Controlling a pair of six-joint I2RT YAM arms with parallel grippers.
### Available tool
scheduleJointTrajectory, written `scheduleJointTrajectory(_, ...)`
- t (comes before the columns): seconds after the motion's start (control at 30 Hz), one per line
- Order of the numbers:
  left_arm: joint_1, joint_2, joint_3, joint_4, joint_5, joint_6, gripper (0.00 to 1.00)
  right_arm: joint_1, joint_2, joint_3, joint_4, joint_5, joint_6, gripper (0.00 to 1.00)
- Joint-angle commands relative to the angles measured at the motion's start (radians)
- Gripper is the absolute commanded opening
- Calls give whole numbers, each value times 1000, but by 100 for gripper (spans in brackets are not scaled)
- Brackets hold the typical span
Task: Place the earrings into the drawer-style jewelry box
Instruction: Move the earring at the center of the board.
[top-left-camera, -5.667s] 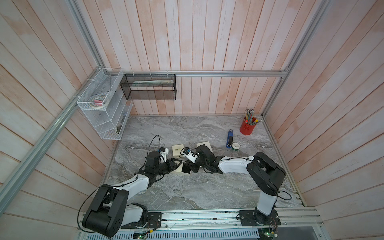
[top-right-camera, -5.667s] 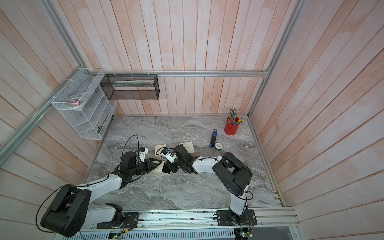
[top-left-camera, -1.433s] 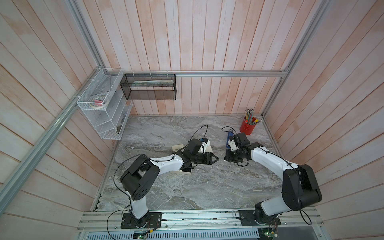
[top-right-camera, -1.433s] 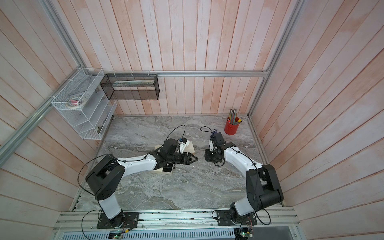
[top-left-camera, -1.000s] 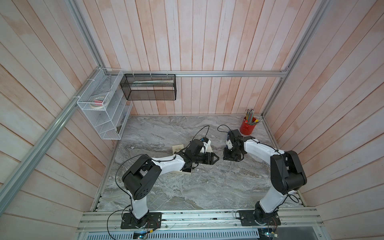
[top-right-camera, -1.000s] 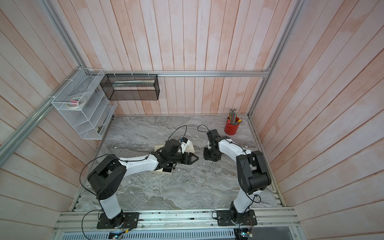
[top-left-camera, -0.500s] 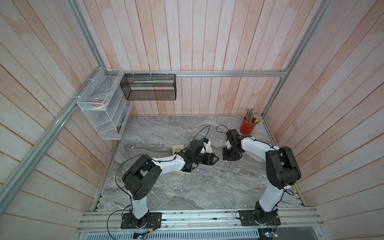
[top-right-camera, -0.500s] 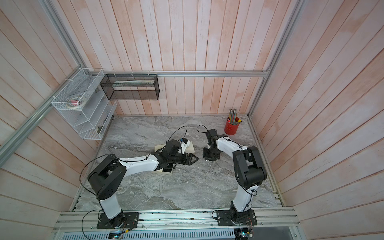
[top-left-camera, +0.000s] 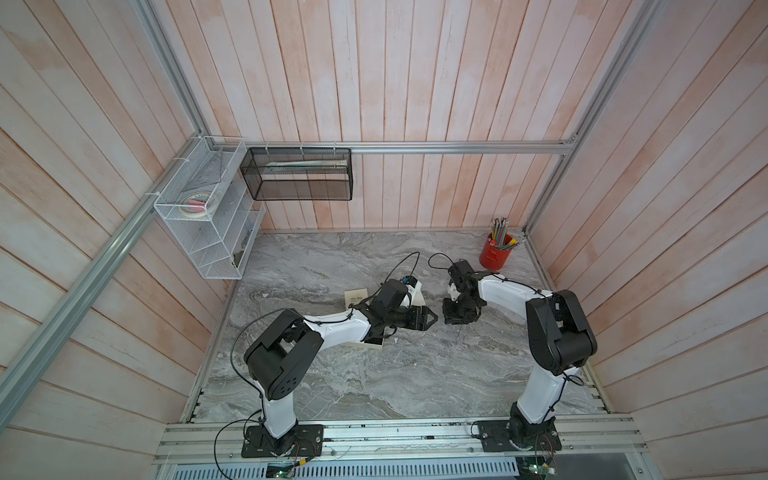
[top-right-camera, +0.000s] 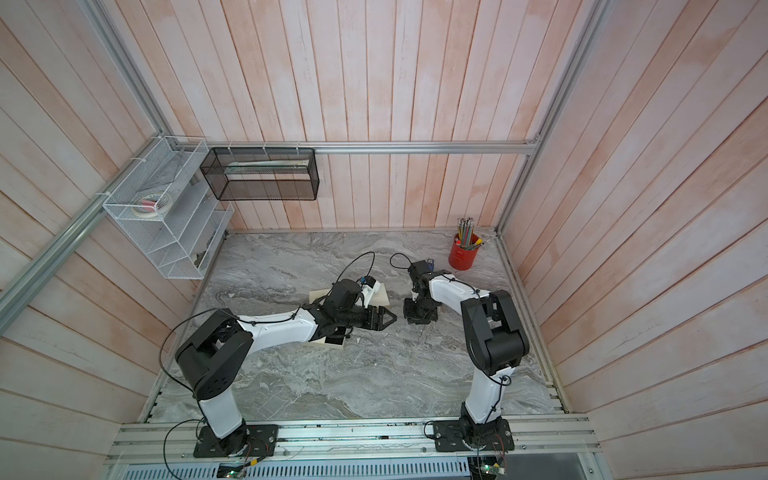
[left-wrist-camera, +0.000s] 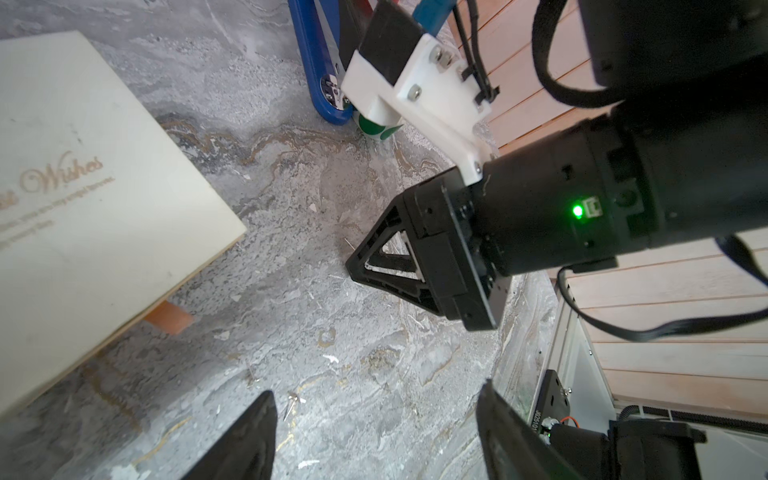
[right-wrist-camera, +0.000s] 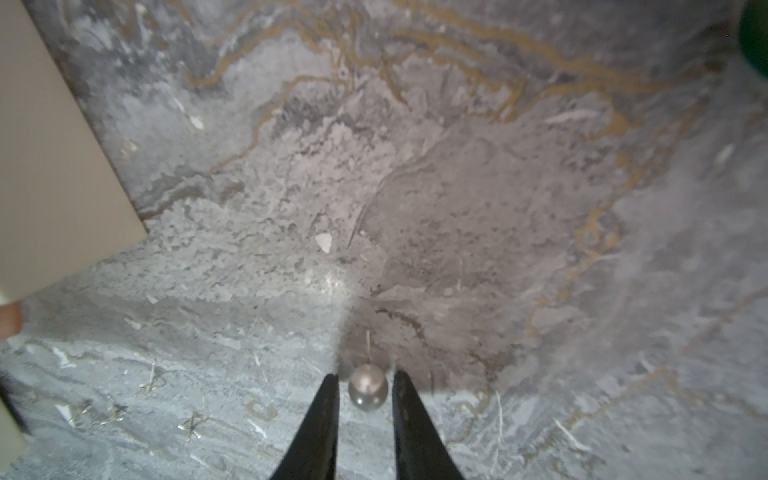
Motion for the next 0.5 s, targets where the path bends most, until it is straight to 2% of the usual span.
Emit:
scheduleJointTrajectory(0.0, -4, 2, -3, -5, -12, 21, 76, 6, 30, 8, -18, 35, -2, 25)
scheduleJointTrajectory(0.47, -4, -10, -3, -22, -32, 31, 76, 11, 70, 9, -9, 48, -3, 23)
